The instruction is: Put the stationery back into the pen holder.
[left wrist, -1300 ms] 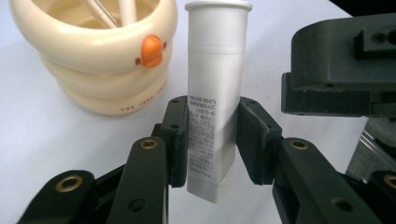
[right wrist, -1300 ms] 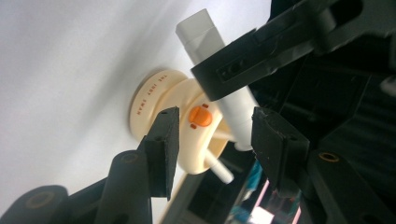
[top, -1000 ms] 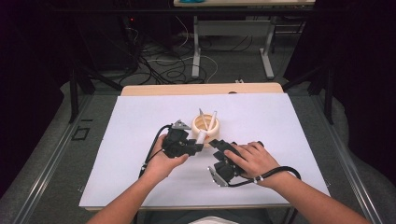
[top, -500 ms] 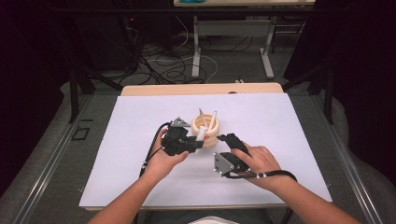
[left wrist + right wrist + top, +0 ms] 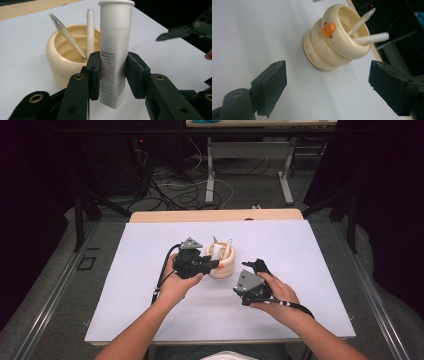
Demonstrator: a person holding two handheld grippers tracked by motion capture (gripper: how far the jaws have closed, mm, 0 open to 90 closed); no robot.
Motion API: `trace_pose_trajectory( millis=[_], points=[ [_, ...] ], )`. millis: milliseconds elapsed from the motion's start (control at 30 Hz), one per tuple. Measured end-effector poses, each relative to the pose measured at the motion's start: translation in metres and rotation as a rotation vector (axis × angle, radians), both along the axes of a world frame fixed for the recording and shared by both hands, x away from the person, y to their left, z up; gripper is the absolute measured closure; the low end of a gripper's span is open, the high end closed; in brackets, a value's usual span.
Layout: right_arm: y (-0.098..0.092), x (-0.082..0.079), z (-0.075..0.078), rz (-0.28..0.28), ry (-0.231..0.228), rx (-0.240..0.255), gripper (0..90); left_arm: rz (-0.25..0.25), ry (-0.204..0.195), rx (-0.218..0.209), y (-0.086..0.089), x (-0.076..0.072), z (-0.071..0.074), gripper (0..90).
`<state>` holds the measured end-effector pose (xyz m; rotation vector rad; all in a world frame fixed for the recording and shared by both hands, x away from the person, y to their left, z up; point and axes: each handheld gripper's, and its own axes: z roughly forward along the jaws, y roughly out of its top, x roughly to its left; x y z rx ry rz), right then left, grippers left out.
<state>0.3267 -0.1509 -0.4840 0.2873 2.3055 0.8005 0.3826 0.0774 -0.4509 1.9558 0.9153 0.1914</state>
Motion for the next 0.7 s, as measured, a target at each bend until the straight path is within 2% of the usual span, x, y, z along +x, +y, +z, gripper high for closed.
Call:
trace_pose_trajectory(
  millis=[67,100,233,367,467,533,667,700],
  points=[
    [-0.003,0.002,-0.001,-0.034,0.041,0.047,13.7,0.007,-0.017,-0.012,0.0,0.003,0.002,65.9],
    [-0.005,0.003,-0.002,-0.043,0.06,0.078,11.1,0.017,-0.015,-0.028,-0.001,0.004,0.002,65.9],
    [-0.012,0.007,-0.005,-0.106,0.121,0.196,1.9,0.035,-0.036,-0.048,-0.002,0.01,0.003,65.9],
    [-0.021,0.011,-0.005,-0.164,0.188,0.3,0.0,0.06,-0.056,-0.062,-0.005,0.015,0.003,65.9],
    [-0.027,0.014,-0.007,-0.198,0.223,0.344,0.0,0.079,-0.073,-0.086,-0.007,0.018,0.002,65.9],
    [-0.029,0.014,-0.01,-0.225,0.246,0.379,0.0,0.086,-0.099,-0.087,-0.009,0.02,0.002,65.9],
    [-0.034,0.017,-0.017,-0.274,0.315,0.445,0.0,0.109,-0.111,-0.101,-0.011,0.024,0.002,65.9],
    [-0.035,0.018,-0.018,-0.285,0.33,0.447,0.0,0.109,-0.109,-0.102,-0.011,0.025,0.002,65.9]
  ],
)
